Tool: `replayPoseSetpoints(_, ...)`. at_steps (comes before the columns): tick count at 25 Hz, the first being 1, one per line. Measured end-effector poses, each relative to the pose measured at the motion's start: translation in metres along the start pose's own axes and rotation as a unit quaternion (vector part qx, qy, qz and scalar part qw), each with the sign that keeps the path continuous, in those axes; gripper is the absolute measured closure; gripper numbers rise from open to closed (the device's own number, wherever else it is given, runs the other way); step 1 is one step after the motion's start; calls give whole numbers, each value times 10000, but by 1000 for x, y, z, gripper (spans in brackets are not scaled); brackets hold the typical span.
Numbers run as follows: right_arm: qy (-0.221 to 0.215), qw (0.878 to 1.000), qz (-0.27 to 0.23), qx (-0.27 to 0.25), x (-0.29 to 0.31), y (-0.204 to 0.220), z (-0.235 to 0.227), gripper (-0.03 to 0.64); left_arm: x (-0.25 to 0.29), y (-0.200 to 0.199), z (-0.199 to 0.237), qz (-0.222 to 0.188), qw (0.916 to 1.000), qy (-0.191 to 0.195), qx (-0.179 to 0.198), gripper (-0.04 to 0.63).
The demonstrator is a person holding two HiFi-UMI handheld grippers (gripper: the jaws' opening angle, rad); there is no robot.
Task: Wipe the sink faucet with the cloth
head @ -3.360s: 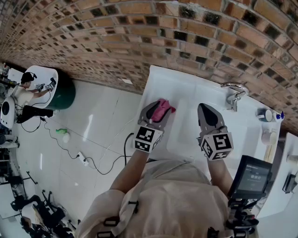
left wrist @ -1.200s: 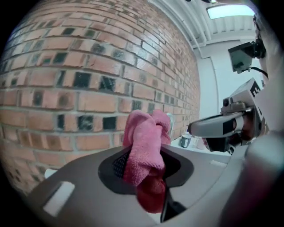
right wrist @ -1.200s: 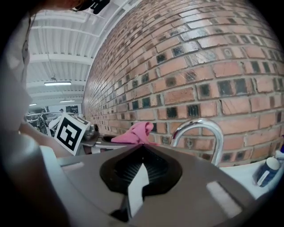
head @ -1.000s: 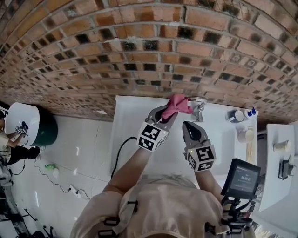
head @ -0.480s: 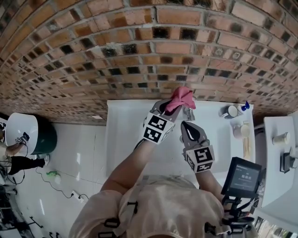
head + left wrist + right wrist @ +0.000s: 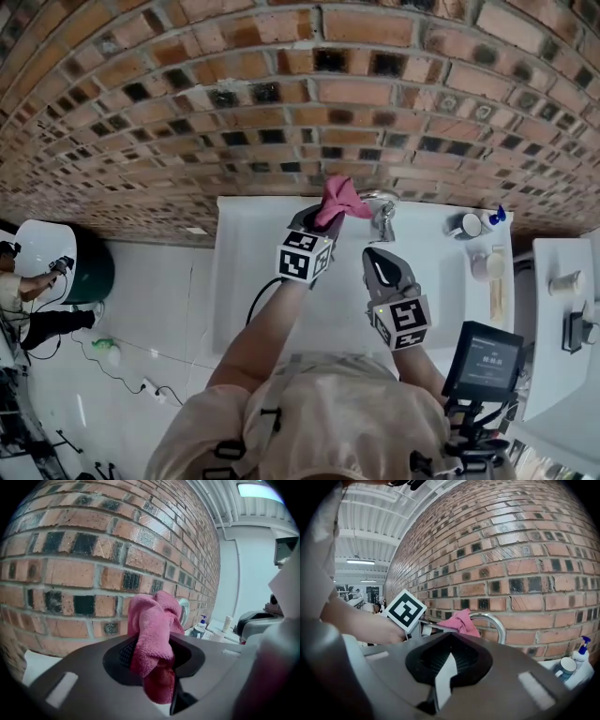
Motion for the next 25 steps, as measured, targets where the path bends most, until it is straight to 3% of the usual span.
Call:
replayPoseSetpoints(4,70,10000,8,-16,-2,-3,-4,627,-3,7,5,-3,9998,-184,-99,479)
replayPoseSetpoints(7,193,9998,-16,21,-7,-5,-10,627,-14,-23,-12,-492,9985,-155,162,478)
replayPoseSetpoints(11,308,9995,-49,36,-8,-8,-18,627,-17,-68,-45,-1013,9934,238,485,479)
replayPoseSetpoints(16,368,9993,-38,39,-10,-9,-22,627,1,-69,-58,-875,9943,356,493,477)
replayPoseSetpoints(25,338,9993,-15,158,-7,-2,-24,627,-7,-39,-30,-808,9965,42,202,474)
Point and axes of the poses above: the fingertips, and each gripper's own axes: x forward along the fingers, z to its left, y out of its underside, the point moved 5 cm from there along -x, backward along the fingers, and after that the axes turned 9 degrees about -y, right-handed, at the moved point
